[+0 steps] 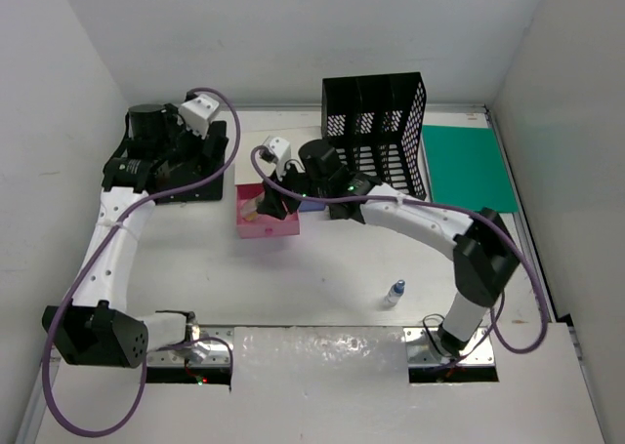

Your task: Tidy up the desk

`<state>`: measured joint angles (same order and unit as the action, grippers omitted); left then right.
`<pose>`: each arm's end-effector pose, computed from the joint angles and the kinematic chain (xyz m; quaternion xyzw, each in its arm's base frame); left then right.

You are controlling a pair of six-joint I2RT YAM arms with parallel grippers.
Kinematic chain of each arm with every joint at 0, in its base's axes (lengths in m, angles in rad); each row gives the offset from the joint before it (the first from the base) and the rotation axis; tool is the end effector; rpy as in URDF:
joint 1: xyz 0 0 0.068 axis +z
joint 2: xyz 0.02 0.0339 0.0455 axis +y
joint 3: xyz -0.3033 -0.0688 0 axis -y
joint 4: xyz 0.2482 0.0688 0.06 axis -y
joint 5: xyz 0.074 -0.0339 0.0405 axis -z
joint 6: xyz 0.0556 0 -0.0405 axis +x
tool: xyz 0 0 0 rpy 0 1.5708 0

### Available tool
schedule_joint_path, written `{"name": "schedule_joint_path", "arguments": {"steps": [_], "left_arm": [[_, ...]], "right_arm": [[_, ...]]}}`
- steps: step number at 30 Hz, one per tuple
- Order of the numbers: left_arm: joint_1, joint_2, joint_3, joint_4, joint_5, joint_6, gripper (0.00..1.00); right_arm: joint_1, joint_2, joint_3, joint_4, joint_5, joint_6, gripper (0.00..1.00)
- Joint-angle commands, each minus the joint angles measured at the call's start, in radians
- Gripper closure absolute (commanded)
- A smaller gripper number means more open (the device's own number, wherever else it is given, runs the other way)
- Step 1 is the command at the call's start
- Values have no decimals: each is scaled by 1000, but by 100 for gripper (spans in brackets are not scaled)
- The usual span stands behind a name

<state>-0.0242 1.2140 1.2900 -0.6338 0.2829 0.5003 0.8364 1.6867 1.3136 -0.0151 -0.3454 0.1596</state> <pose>0.2646 -0.0219 0.4089 0.2905 0.8184 -0.0065 0.4958 0.2708 0.3281 0.3324 -0.3619 0.7397 0.3876 0.4143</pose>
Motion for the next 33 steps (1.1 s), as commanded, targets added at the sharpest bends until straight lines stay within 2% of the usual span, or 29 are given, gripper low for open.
{"name": "schedule_joint_path", "arguments": {"steps": [1, 6, 12, 14, 17, 18, 19, 26, 30, 32, 33], "left_arm": [[9, 21, -12, 89, -56, -45, 4], [7, 97, -20, 123, -73, -75, 4], [7, 121, -23, 135, -74, -78, 4], [7, 121, -23, 135, -76, -77, 4], [7, 121, -23, 137, -77, -72, 4], [7, 121, -23, 138, -76, -72, 4], [7, 121, -24, 143, -74, -72, 4], [7, 150, -14, 146, -53, -80, 4], [7, 168, 3, 143, -51, -85, 4], [6, 183, 12, 146, -54, -97, 4], [6, 194, 25, 148, -54, -101, 4]], "right_arm": [[-14, 39, 70, 121, -98, 38, 100], [-22, 119, 72, 147, -115, 35, 100], [-54, 171, 13, 273, -168, 55, 97], [-65, 183, 1, 271, -178, 41, 88], [-69, 182, 15, 163, -146, -27, 67], [-71, 176, 18, 137, -138, -44, 59], [-69, 168, 18, 92, -129, -78, 41], [-69, 61, 18, -34, -32, -193, 18], [-69, 47, 94, -123, 21, -201, 17], [-66, 30, 133, -137, 74, -172, 24], [-59, 13, 133, -137, 200, -152, 28]]}}
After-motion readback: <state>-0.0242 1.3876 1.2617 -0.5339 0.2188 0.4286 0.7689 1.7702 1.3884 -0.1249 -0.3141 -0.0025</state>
